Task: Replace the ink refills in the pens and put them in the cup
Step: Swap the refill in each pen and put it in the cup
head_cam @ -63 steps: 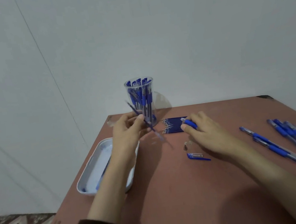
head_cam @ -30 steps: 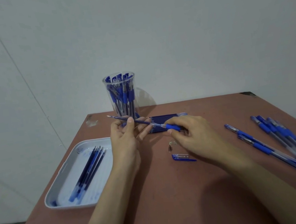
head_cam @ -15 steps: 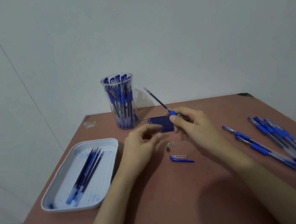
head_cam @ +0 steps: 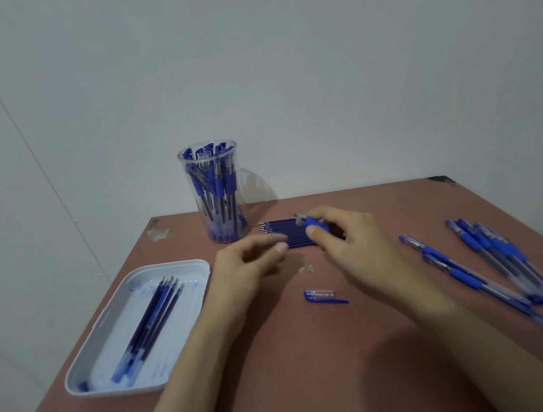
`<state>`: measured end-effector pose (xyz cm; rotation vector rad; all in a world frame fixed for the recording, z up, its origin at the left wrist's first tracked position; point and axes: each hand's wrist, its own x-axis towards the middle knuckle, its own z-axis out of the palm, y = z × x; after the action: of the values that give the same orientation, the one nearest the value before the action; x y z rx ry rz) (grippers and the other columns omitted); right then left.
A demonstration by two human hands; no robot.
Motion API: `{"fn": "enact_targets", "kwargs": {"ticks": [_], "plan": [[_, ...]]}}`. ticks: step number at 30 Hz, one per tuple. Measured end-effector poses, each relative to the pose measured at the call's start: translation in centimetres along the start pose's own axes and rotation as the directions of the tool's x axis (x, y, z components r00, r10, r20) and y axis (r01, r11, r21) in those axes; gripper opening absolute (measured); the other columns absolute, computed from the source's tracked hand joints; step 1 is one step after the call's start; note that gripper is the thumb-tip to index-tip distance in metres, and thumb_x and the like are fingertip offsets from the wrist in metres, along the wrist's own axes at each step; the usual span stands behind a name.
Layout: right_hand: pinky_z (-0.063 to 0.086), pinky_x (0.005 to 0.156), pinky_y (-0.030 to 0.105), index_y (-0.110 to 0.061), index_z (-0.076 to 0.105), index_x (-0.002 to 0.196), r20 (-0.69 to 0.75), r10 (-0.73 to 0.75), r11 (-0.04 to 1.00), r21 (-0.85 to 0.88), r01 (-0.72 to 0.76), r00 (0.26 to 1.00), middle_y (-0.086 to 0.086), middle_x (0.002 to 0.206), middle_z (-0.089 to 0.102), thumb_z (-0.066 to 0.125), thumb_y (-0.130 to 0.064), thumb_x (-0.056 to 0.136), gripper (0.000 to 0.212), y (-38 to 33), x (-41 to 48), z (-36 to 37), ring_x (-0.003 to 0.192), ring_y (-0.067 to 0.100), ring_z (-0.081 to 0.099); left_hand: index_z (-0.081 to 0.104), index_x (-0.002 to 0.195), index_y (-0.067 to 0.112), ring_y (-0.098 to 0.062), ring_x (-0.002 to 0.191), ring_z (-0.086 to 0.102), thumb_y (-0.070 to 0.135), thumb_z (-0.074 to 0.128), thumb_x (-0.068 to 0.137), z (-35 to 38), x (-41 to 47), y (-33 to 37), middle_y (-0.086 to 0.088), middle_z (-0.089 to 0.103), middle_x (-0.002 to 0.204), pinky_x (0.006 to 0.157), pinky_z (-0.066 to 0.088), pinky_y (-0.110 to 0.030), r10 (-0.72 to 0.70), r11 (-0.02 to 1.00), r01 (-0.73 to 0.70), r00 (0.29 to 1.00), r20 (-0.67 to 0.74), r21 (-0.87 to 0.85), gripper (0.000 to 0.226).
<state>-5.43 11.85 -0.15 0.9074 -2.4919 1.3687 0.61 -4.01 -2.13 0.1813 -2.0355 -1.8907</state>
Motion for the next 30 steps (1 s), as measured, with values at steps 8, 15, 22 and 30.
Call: {"fn": "enact_targets", "kwargs": {"ticks": [8,15,22,30], "plan": [[0.04,0.069,0.027,-0.029,0.067,0.101,0.03,-0.102,0.951,-0.292,0.107,0.994,-0.012,0.086,0.066,0.053,-0.024,0.091,0.018,-0.4,-0.6,0.4,0.078,0.004,0.052,0.068,0.092,0.0,-0.012,0.075,0.071,-0.007,0.058,0.083,-0.3,-0.1,1.3,-0.008,0.073,0.08,0.072,0.056,-0.017,-0.18,0.832,0.156,0.984,0.006,-0.533,0.016],[0.034,0.066,0.022,-0.03,0.068,0.103,0.054,-0.131,0.939,-0.314,0.141,0.99,-0.01,0.085,0.062,0.053,-0.028,0.09,0.02,-0.4,-0.7,0.7,0.079,0.006,0.053,0.069,0.098,0.01,-0.012,0.078,0.067,-0.001,0.065,0.081,0.0,-0.2,0.7,-0.006,0.071,0.085,0.07,0.055,-0.017,-0.127,0.928,0.12,0.992,0.002,-0.352,0.02],[0.035,0.062,0.023,-0.028,0.072,0.094,-0.086,-0.153,0.971,-0.2,0.134,0.984,-0.007,0.075,0.059,0.059,-0.018,0.087,0.017,-0.2,-0.3,0.1,0.068,0.008,0.053,0.064,0.102,0.007,-0.009,0.074,0.069,-0.005,0.063,0.081,-0.3,0.1,1.0,-0.001,0.073,0.077,0.068,0.055,-0.016,-0.101,0.872,0.045,0.991,-0.089,-0.488,0.025],[0.041,0.064,0.027,-0.029,0.07,0.095,-0.009,-0.165,0.933,-0.326,0.153,0.986,-0.008,0.078,0.06,0.055,-0.027,0.089,0.017,-0.4,-0.6,0.4,0.074,0.008,0.053,0.064,0.104,0.004,-0.009,0.073,0.069,-0.007,0.063,0.08,-0.2,0.1,0.6,-0.003,0.072,0.078,0.069,0.056,-0.017,-0.078,0.877,0.044,0.996,-0.051,-0.478,0.026]]}}
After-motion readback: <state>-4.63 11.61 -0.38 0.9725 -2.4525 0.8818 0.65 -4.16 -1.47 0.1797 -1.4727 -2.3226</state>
